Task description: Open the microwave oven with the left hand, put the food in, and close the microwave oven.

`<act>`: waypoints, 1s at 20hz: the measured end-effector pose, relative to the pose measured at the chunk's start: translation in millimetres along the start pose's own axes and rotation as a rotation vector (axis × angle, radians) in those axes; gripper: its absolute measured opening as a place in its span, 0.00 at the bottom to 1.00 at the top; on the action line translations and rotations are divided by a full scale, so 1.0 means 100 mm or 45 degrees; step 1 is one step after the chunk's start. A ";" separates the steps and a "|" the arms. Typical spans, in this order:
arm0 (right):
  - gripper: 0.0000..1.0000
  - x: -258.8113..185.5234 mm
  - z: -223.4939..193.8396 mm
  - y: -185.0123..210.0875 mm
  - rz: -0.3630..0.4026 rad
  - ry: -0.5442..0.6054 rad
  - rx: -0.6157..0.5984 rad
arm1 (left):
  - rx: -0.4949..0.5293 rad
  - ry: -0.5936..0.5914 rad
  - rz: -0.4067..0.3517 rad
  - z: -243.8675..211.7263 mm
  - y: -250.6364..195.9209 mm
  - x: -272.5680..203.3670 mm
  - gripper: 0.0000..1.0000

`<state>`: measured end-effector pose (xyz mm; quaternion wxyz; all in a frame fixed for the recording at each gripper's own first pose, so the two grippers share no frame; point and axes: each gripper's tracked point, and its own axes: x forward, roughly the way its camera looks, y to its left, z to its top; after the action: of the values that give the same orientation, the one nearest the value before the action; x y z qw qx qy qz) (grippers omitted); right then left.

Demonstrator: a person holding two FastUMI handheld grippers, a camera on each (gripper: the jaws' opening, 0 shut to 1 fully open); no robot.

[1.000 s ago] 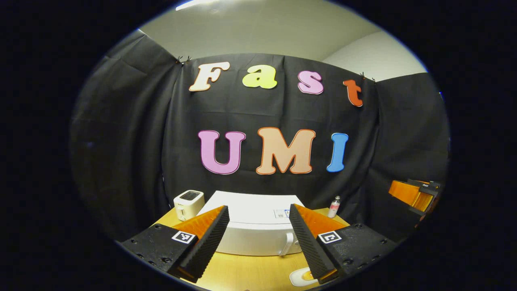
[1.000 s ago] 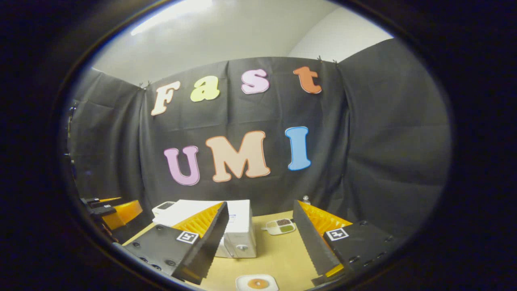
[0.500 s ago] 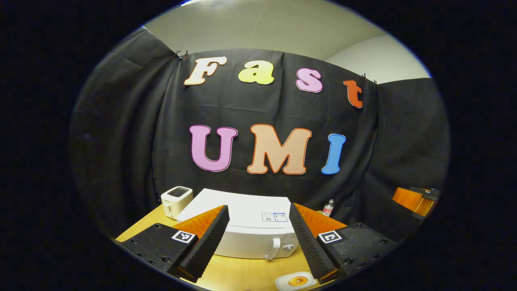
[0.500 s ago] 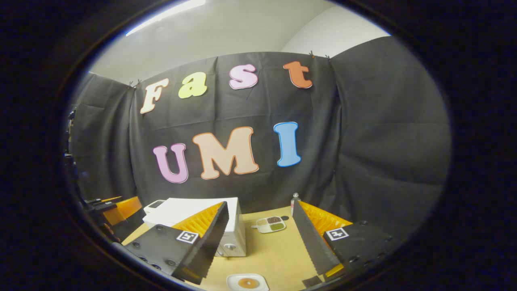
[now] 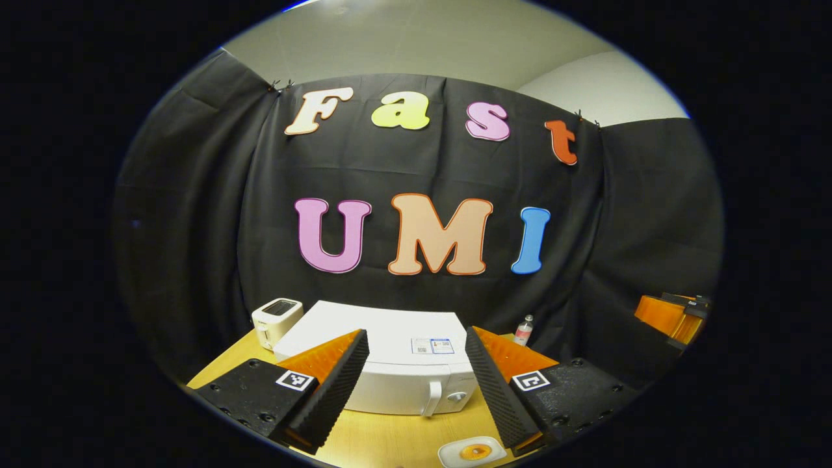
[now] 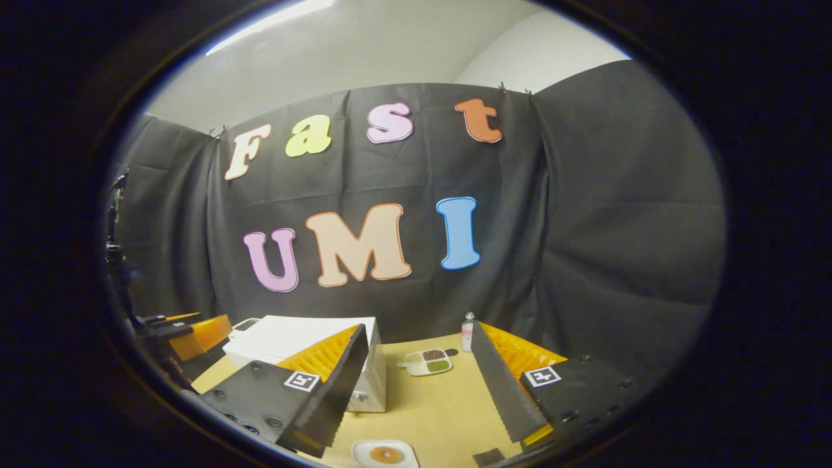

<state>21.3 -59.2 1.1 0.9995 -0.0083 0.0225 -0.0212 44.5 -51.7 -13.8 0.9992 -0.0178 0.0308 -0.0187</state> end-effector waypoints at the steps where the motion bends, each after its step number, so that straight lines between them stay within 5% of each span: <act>1: 0.91 0.00 -0.01 0.00 0.005 0.004 -0.005 | -0.002 0.009 0.001 -0.01 -0.01 -0.01 0.95; 12: 0.91 0.00 -0.12 -0.04 0.050 0.043 0.011 | -0.025 0.067 -0.005 -0.27 -0.07 -0.07 0.95; 14: 0.98 0.01 -0.18 -0.08 0.039 0.059 0.000 | -0.046 0.136 0.008 -0.52 -0.04 -0.03 0.95; 15: 0.91 0.01 -0.22 -0.07 0.042 0.071 -0.001 | -0.069 0.172 0.011 -0.63 -0.02 -0.02 0.95; 20: 0.91 0.08 -0.35 -0.05 0.062 0.119 0.019 | -0.131 0.338 0.034 -1.32 0.05 0.12 0.96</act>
<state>27.9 -64.7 -34.2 0.9976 0.0006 0.0690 0.0027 48.0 -51.4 -146.0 0.9843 -0.0661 0.1636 -0.0058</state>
